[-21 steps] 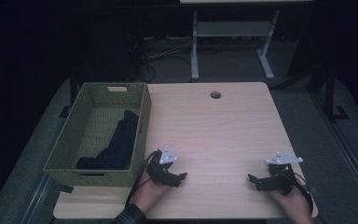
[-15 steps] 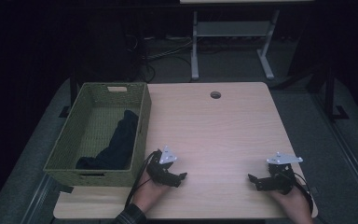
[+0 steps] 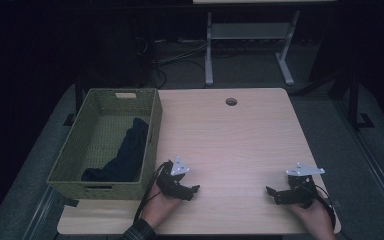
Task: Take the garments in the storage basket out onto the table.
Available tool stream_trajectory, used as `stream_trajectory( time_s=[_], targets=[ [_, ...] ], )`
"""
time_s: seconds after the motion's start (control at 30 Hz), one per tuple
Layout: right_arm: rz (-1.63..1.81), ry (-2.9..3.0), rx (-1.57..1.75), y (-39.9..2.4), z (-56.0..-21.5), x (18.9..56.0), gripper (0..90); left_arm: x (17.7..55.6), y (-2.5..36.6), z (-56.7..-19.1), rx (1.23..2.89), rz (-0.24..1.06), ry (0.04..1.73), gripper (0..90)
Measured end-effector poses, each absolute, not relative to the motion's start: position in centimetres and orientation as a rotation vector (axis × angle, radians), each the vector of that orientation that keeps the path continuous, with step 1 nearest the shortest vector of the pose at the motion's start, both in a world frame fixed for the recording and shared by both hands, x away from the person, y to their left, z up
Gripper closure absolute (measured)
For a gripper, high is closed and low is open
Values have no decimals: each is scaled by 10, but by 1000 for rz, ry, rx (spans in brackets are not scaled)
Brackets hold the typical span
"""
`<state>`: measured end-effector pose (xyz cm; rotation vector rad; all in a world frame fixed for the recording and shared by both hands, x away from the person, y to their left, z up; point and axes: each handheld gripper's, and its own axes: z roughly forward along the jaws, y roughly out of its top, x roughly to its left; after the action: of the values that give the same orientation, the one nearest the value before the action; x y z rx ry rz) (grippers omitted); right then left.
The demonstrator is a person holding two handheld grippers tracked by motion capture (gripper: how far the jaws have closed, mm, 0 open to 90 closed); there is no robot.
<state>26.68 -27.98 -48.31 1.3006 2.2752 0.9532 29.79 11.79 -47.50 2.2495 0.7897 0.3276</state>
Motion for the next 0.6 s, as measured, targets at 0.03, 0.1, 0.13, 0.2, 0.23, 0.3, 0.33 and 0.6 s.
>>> stream_trajectory(
  time_s=[0.03,0.1,0.13,0.2,0.23,0.3,0.33,0.6],
  targets=[
    [953,2275,1300,-280,-483,267,13,298,118,-475,2246,328,798,139],
    [953,2275,1300,-280,-483,267,13,298,119,-474,2245,328,802,139],
    [954,2275,1300,-280,-483,267,13,298,119,-473,2243,327,805,139],
    [954,2275,1301,-280,-483,267,13,298,119,-472,2233,325,808,139],
    [954,2275,1301,-280,-483,267,13,298,120,-470,2235,326,804,139],
    [953,2275,1300,-280,-483,267,13,297,120,-468,2236,328,802,139],
    [954,2275,1300,-280,-483,267,13,297,120,-467,2235,328,803,139],
    [953,2275,1301,-280,-483,267,13,298,119,-462,2229,325,802,139]
  ],
)
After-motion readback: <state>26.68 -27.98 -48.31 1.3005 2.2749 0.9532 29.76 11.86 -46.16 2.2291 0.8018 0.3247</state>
